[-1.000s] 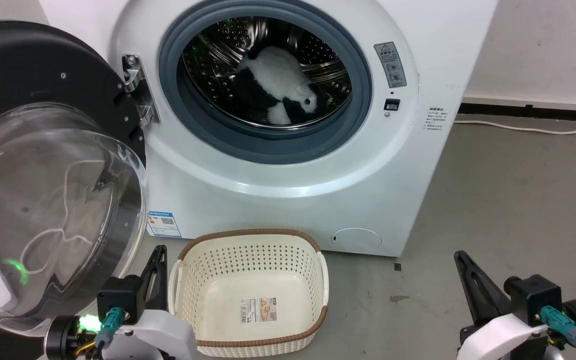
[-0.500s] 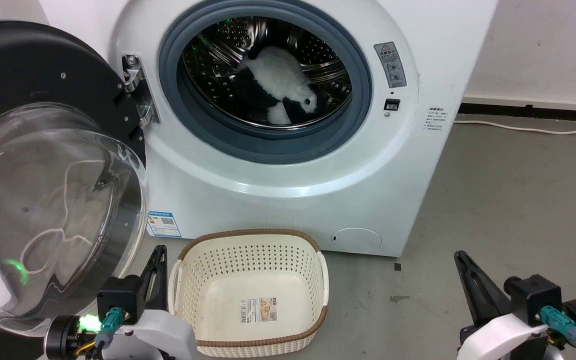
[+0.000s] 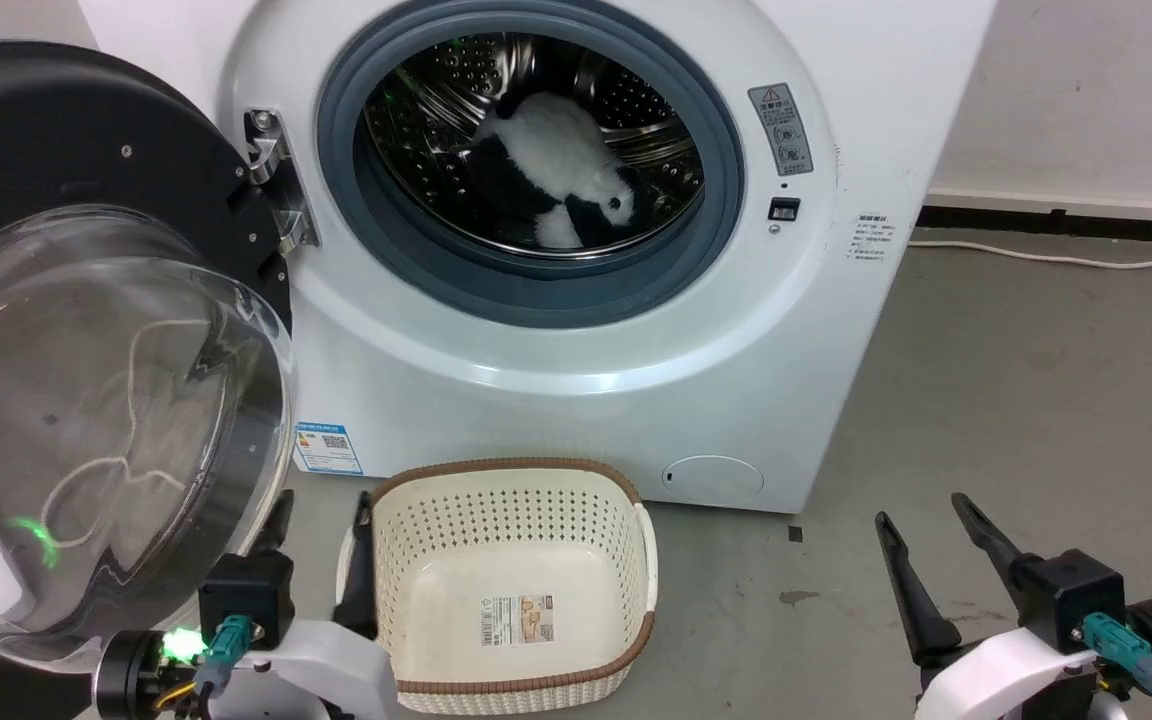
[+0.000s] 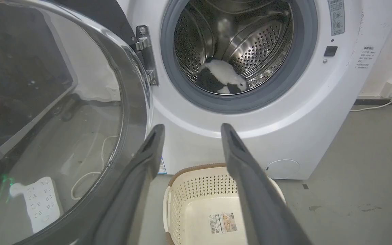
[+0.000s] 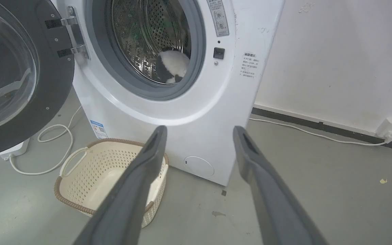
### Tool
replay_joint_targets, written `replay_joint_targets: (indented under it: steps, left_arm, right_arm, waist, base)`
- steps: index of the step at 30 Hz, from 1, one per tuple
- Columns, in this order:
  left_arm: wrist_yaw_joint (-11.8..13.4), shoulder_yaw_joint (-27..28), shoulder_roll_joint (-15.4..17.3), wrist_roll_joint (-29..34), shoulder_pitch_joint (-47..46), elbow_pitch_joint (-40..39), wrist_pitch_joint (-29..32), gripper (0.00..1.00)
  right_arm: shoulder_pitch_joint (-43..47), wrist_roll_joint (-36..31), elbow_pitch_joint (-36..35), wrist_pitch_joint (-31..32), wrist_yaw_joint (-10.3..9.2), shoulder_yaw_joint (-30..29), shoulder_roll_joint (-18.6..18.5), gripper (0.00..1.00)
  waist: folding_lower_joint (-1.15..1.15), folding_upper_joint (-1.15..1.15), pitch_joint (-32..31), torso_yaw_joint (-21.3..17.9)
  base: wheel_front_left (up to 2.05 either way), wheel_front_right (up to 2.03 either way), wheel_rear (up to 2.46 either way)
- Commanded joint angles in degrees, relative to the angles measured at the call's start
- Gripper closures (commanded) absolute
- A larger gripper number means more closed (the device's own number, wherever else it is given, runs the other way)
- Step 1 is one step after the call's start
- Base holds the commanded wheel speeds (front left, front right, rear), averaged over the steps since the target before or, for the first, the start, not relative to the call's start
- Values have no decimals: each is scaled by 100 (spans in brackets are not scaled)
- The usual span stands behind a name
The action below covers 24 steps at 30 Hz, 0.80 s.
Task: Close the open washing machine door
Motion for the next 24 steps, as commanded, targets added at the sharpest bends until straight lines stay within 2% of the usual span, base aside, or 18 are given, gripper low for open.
replay_joint_targets:
  steps: [1, 11, 24]
  left_arm:
    - [-1, -7, 2, 10, -14, -6, -49, 0]
    - [2, -108, 40, 15, -5, -2, -193, 0]
    - [75, -171, 106, 2, 72, -76, -349, 0]
  right_arm:
    - [12, 39, -3, -47, 0, -13, 1, 0]
    - [69, 20, -18, -191, 1, -38, 3, 0]
    - [17, -37, 75, -346, 1, 181, -4, 0]
  waist:
    - [0, 0, 0, 4]
    - [0, 0, -44, 210]
    - [0, 0, -27, 695]
  base:
    - [0, 0, 0]
    - [0, 0, 0]
    - [0, 0, 0]
